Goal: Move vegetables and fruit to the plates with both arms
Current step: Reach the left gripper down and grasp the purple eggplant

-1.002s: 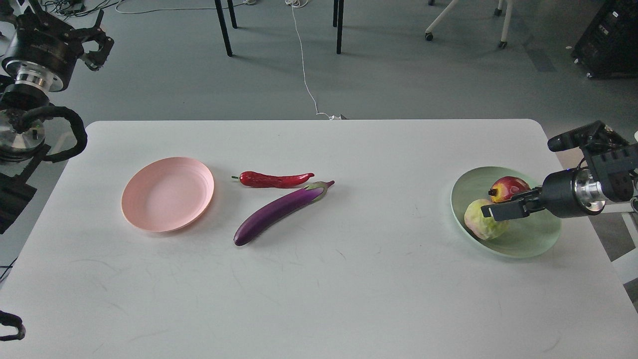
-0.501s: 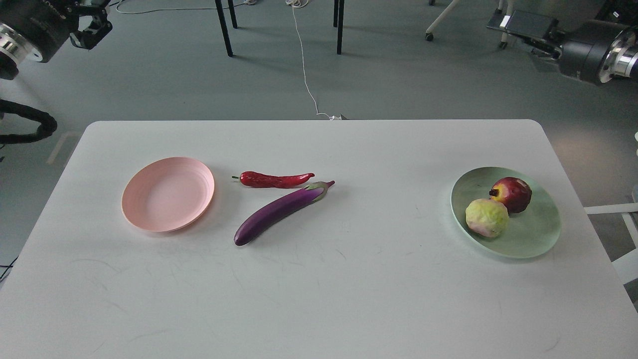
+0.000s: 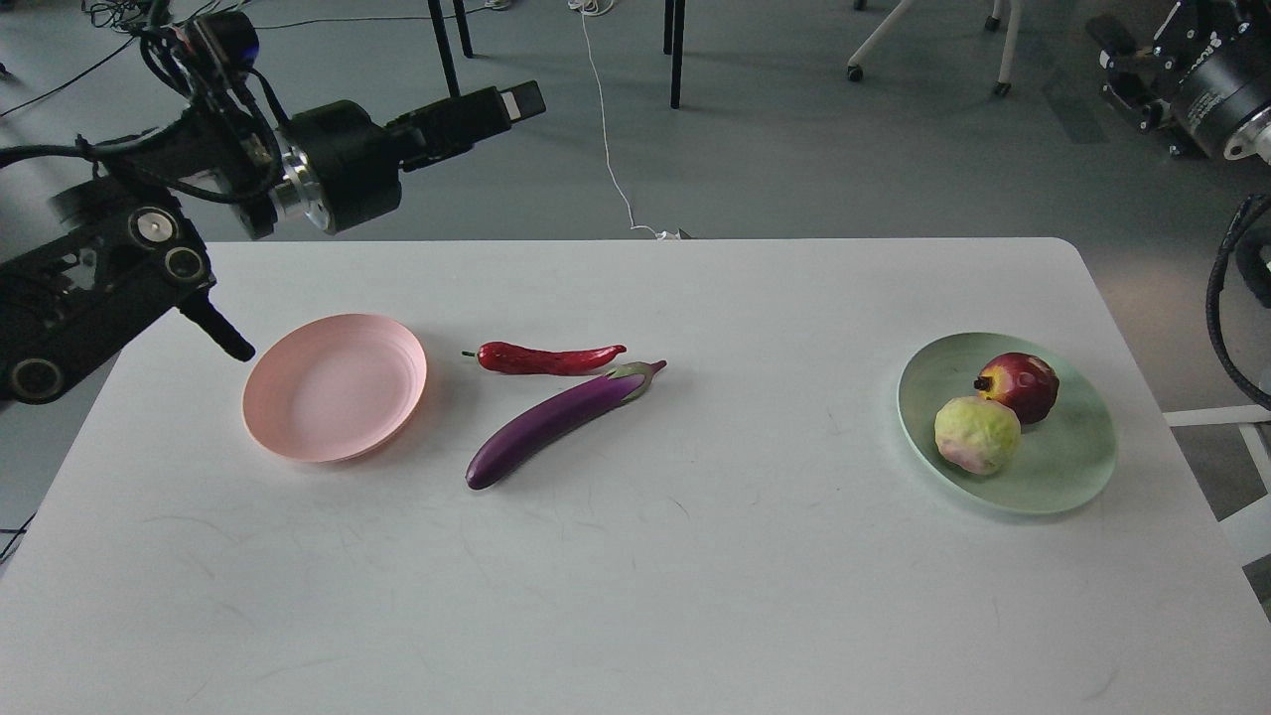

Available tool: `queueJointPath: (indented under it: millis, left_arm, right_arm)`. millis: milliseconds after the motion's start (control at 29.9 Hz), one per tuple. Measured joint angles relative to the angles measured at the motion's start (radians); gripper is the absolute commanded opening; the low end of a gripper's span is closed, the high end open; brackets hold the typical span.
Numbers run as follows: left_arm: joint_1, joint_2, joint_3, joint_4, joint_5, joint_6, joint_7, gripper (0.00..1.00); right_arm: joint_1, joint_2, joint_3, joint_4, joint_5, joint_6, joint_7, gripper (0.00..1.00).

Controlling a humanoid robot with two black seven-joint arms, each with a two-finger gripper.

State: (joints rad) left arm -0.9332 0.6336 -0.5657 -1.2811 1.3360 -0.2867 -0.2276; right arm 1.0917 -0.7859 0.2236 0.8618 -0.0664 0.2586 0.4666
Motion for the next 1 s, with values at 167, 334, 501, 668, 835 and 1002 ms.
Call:
queueJointPath:
  millis: [167, 334, 501, 668, 835, 1002]
  left_arm:
    - [0.001, -0.092, 0.16, -0.015, 0.303, 0.088, -0.006, 0.93]
    - [0.0, -0.135, 0.321, 0.009, 0.614, 0.191, -0.006, 0.84]
    - [0.001, -0.185, 0.485, 0.125, 0.759, 0.248, -0.004, 0.8]
    - [0.007, -0.244, 0.531, 0.245, 0.779, 0.265, -0.004, 0.69]
    - [0.038, -0.258, 0.534, 0.321, 0.772, 0.265, -0.013, 0.43]
    - [0.069, -0.259, 0.534, 0.363, 0.767, 0.268, -0.042, 0.24]
  right_arm:
    - [-0.106, 0.01, 0.048, -0.034, 0.165, 0.069, 0.004, 0.99]
    - [-0.243, 0.011, 0.11, -0.1, 0.271, 0.212, 0.001, 0.99]
    - [-0.351, 0.027, 0.12, -0.153, 0.282, 0.229, 0.005, 0.99]
    - [-0.385, 0.053, 0.151, -0.149, 0.285, 0.23, 0.017, 0.99]
    - [-0.386, 0.053, 0.18, -0.15, 0.284, 0.23, 0.018, 0.99]
    - [-0.385, 0.046, 0.199, -0.149, 0.282, 0.23, 0.018, 0.99]
